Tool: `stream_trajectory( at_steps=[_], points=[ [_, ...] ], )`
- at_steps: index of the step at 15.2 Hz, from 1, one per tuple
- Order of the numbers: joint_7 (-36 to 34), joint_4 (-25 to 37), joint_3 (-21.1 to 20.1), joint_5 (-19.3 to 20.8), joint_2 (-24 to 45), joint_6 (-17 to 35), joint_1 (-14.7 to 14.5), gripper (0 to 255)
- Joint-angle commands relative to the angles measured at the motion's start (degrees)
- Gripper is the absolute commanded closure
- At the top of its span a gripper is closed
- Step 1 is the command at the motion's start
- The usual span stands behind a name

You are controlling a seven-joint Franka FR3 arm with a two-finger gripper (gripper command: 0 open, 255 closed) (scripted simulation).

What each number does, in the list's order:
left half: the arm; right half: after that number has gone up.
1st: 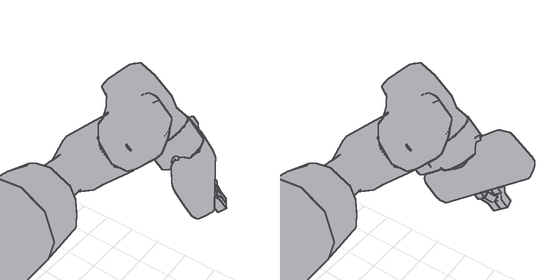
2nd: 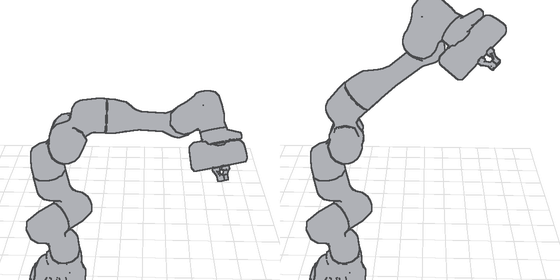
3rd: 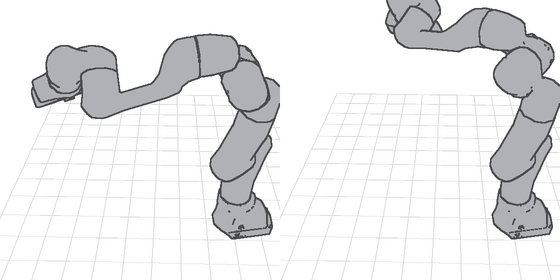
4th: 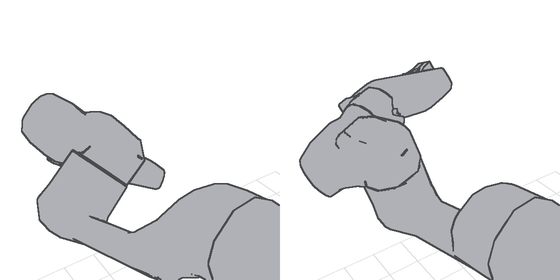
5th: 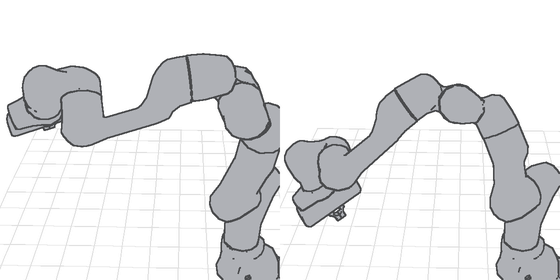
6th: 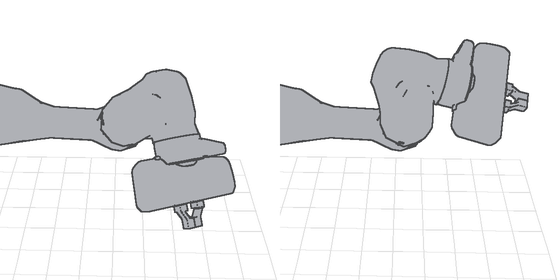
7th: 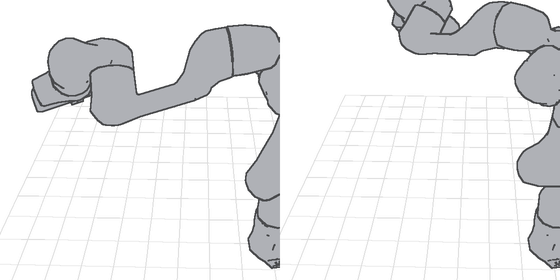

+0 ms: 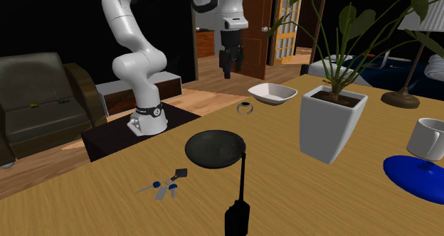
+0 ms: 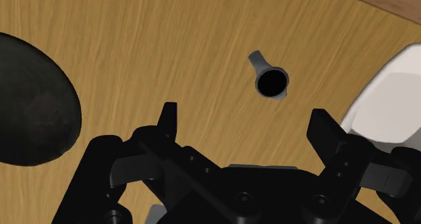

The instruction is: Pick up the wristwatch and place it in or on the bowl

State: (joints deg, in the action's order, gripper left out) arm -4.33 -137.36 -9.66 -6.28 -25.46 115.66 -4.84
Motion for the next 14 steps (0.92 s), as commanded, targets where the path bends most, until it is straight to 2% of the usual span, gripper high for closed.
stream_trajectory(
  at_steps=[1,9,14],
  points=[
    [0.2,-0.4,-1.2,0.1,3.1,3.0,-0.7,0],
    [0.3,1.0,-5.2,3.0,17.7,13.4,-2.6,0],
    [-0.2,-0.7,-5.4,3.6,20.1,17.5,-2.5,0]
  ],
)
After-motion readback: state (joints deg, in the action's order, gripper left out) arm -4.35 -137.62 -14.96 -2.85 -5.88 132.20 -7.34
